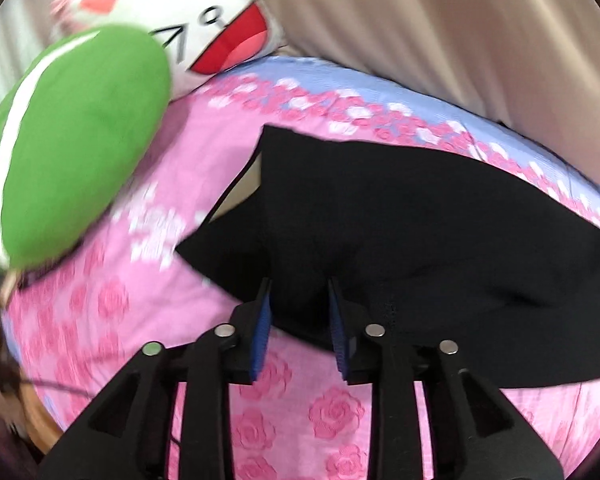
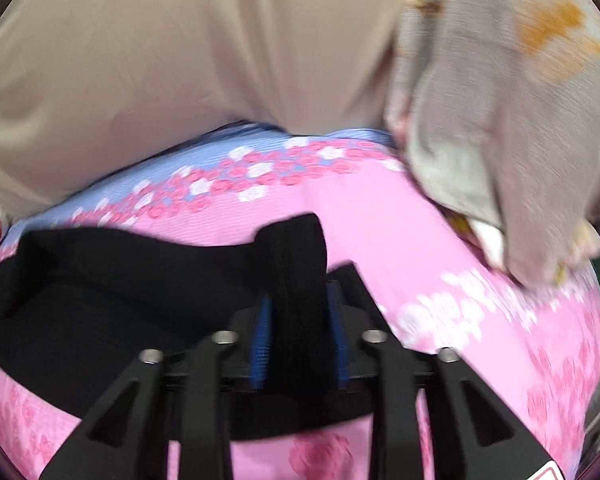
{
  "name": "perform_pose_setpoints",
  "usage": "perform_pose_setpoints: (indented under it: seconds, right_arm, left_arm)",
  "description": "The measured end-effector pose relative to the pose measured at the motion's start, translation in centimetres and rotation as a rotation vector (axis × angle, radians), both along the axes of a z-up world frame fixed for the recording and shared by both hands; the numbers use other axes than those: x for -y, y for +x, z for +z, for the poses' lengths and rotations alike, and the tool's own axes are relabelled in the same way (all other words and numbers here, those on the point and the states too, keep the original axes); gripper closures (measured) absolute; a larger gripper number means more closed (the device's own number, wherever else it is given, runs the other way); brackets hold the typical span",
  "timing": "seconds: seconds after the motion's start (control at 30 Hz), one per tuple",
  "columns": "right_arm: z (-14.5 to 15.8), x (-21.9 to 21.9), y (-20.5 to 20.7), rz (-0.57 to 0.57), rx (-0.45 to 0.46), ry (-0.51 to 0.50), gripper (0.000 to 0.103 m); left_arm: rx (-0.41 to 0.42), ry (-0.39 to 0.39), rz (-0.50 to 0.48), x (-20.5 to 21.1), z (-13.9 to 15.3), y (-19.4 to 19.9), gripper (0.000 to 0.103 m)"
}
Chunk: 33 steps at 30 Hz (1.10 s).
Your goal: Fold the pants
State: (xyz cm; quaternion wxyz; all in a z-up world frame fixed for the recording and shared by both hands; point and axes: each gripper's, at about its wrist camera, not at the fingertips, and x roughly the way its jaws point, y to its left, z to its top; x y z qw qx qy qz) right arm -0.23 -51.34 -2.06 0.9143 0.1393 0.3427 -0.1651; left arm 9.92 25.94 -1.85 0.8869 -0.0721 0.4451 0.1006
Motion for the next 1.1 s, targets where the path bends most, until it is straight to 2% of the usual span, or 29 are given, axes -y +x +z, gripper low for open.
perform_pose_setpoints:
  seconds: [0.03,0.07,0.1,0.17,0.2,0.23,0.3,0.37,0.4,0.47,0.5,0.53,0.6,0.67,0.7,0.77,0.83,0.9,0.97,1.03,1.1]
  right_arm:
    - [0.2,0.1,-0.9,-0.025,0.019,0.005,0.068]
    - [0.7,0.0,-2.2,-0.065,0.036,-0.007,0.067]
    - [1.2,-0.4,-3.0,-0.089,0.042,-0.026,0.066]
    - [2.3,-0.9,-5.1,-0.125,0.062,-0.064,0.065]
    - [2.8,-1.3,-6.0,-0.132,0.075,-0.064,0.064]
    - [3.0,-1.6,-6.5,-0.134,0.084,-0.060,0.059]
    - [3.4,-2.7,-8.0,-0.129,0.108,-0.046,0.057]
    - [3.3,-4.0,-9.0,-0.112,0.119,-0.023,0.057]
    - [3.0,-4.6,-9.1,-0.104,0.119,-0.005,0.057]
    - [2.4,-5.9,-9.0,-0.072,0.107,0.029,0.057]
    - [2.3,-6.5,-8.9,-0.061,0.097,0.031,0.057]
    - [2.3,-7.1,-8.8,-0.051,0.092,0.030,0.057]
    - [2.3,-8.5,-8.6,-0.022,0.089,0.033,0.057]
    - [2.2,-9.3,-8.3,0.002,0.109,0.081,0.057]
    - [1.9,-9.7,-8.0,0.024,0.115,0.115,0.055]
    - [0.9,-10.2,-6.7,0.028,0.085,0.127,0.052]
    - [-0.1,-10.4,-5.1,0.033,0.048,0.193,0.052]
    - [-0.3,-10.6,-3.8,0.066,0.074,0.301,0.052]
    - [-0.1,-11.0,-2.3,0.112,0.126,0.412,0.051]
    - [-0.2,-11.6,0.3,0.155,0.134,0.526,0.045]
    - [-0.4,-12.4,2.8,0.192,0.113,0.553,0.044]
  left_arm:
    - [0.016,-0.049,0.028,-0.2,0.2,-0.7,0.064]
    - [0.027,-0.097,0.040,-0.2,0.4,-1.2,0.042]
    - [0.044,-0.161,0.051,-0.4,0.6,-1.6,0.028]
    - [0.089,-0.291,0.105,-0.7,1.0,-2.7,0.026]
    - [0.097,-0.329,0.117,-0.7,0.9,-2.8,0.024]
    - [0.087,-0.405,0.127,-0.6,0.5,-2.6,0.023]
    - [0.042,-0.534,0.122,-0.4,-0.9,-1.1,0.023]
    - [0.014,-0.586,0.144,-0.4,-2.0,0.0,0.027]
    - [0.014,-0.591,0.158,-0.5,-2.3,0.4,0.050]
    - [0.024,-0.599,0.152,-0.9,-2.1,1.4,0.088]
    - [0.041,-0.601,0.133,-1.3,-1.2,1.8,0.092]
    - [0.066,-0.591,0.127,-1.6,-0.4,1.7,0.093]
    - [0.128,-0.519,0.119,-2.3,2.1,1.0,0.094]
    - [0.176,-0.449,0.138,-3.6,4.1,-0.2,0.093]
    - [0.168,-0.432,0.146,-4.1,4.0,-0.4,0.093]
    - [0.082,-0.360,0.155,-4.3,1.8,0.4,0.093]
    - [0.004,-0.316,0.147,-3.8,-0.8,0.9,0.093]
    - [-0.012,-0.283,0.159,-3.3,-2.1,0.8,0.093]
    - [-0.008,-0.293,0.174,-3.4,-2.4,0.8,0.093]
    - [-0.009,-0.305,0.181,-3.5,-2.6,1.1,0.092]
    - [-0.013,-0.295,0.179,-3.6,-2.6,1.0,0.091]
